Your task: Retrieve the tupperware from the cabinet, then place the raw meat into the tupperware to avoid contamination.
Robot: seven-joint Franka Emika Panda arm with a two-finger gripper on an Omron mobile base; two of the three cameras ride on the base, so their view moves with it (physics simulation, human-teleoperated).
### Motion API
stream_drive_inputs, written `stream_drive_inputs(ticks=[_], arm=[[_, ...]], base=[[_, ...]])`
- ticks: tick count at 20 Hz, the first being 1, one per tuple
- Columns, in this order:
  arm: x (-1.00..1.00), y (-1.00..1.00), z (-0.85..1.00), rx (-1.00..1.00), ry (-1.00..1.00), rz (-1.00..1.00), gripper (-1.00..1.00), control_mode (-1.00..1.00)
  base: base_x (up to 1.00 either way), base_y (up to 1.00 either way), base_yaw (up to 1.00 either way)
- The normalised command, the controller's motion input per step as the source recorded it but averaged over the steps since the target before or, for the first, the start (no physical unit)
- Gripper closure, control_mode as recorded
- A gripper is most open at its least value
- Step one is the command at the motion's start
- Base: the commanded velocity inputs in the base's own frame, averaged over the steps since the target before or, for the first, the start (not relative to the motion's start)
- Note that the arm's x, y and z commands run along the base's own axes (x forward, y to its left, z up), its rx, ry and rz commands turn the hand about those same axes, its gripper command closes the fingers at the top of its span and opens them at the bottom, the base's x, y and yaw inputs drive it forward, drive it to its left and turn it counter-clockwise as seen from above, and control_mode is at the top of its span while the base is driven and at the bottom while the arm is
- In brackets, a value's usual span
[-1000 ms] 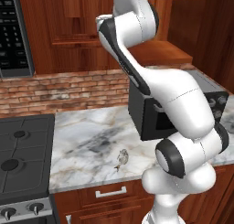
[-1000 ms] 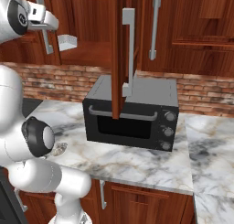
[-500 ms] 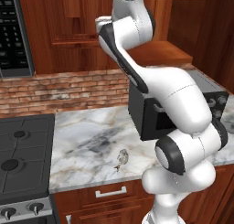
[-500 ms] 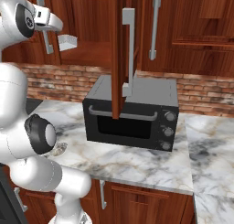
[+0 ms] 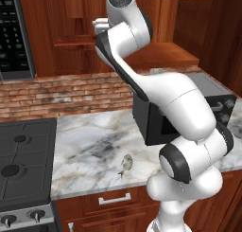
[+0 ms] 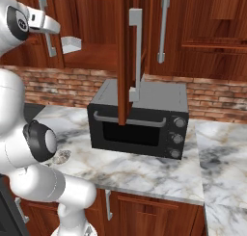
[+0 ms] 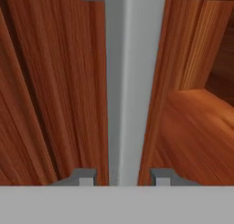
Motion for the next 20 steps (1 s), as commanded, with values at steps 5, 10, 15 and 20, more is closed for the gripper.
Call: stream_drive_inputs(ticks=[5, 10, 15, 20], arm=[[0.04, 0.02, -0.20, 0.02, 0.04, -0.01, 1.00, -1.00], [-0.07, 0.15, -0.22, 0.03, 0.07, -0.09, 1.00, -1.00], [-0.55, 0.37, -0.12, 0.00, 0.05, -0.13, 1.00, -1.00], [-0.72, 0.44, -0.10, 0.00, 0.06, -0.01, 1.00, -1.00]], base=[[0.00, 0.00, 0.00], [0.00, 0.00, 0.00], [0.00, 0.00, 0.00], [0.00, 0.00, 0.00]])
